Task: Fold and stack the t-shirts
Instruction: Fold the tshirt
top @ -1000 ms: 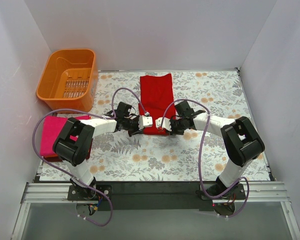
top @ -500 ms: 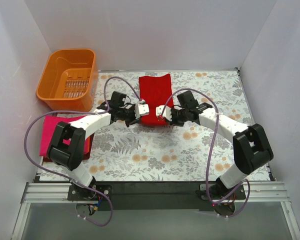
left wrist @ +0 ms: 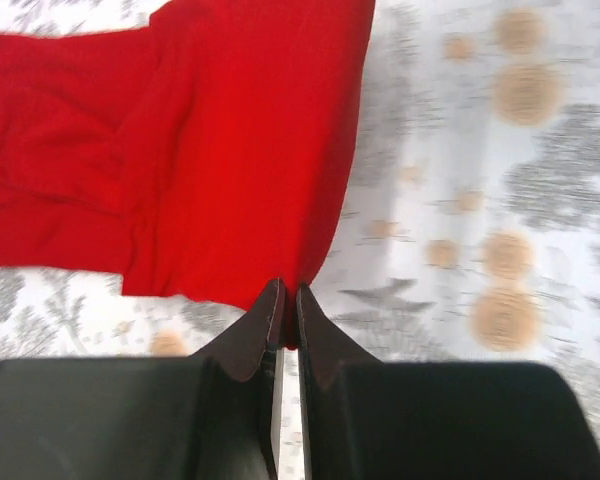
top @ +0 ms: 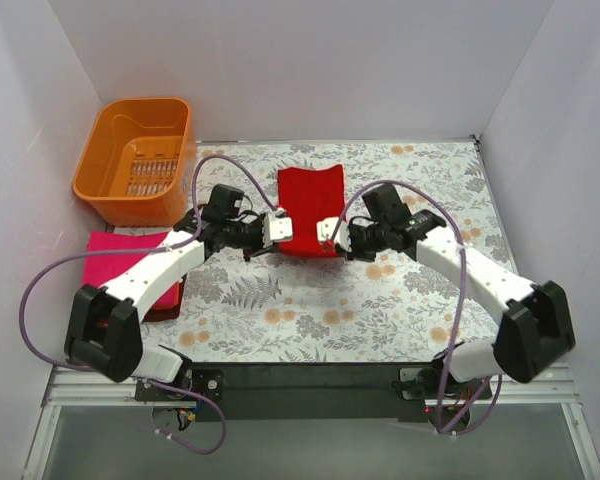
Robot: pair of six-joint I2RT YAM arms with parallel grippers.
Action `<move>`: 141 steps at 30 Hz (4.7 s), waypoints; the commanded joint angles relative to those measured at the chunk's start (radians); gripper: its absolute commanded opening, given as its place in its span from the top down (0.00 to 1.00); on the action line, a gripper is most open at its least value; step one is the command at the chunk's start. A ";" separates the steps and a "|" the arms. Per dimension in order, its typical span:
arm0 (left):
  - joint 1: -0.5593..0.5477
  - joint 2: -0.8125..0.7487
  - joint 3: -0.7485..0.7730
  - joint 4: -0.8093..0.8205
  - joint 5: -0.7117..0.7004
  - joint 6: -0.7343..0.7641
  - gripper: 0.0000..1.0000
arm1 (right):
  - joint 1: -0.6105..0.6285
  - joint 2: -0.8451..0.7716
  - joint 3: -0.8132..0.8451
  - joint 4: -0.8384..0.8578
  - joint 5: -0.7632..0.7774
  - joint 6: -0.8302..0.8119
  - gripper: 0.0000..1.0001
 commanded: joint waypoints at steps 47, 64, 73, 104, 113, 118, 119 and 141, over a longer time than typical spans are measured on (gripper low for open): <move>0.101 0.338 0.481 -0.341 0.072 0.136 1.00 | -0.157 0.349 0.439 -0.460 -0.227 -0.295 0.99; 0.104 0.462 0.479 -0.152 0.008 0.107 1.00 | -0.206 0.506 0.537 -0.457 -0.189 -0.312 0.99; 0.104 0.514 0.465 -0.056 -0.035 0.068 1.00 | -0.225 0.612 0.635 -0.454 -0.154 -0.295 0.99; 0.109 0.257 0.250 0.161 0.334 -1.211 0.54 | -0.237 0.424 0.447 -0.161 -0.540 0.671 0.41; 0.069 0.337 -0.074 0.411 0.328 -1.460 0.55 | -0.157 0.473 0.088 0.157 -0.594 0.946 0.42; 0.148 0.529 -0.121 0.504 0.322 -1.516 0.56 | -0.202 0.603 0.019 0.180 -0.508 0.911 0.43; 0.155 0.548 -0.125 0.506 0.325 -1.513 0.57 | -0.225 0.622 0.011 0.180 -0.494 0.911 0.43; 0.202 0.669 0.338 0.535 0.204 -1.550 0.61 | -0.325 0.787 0.631 0.013 -0.513 0.802 0.61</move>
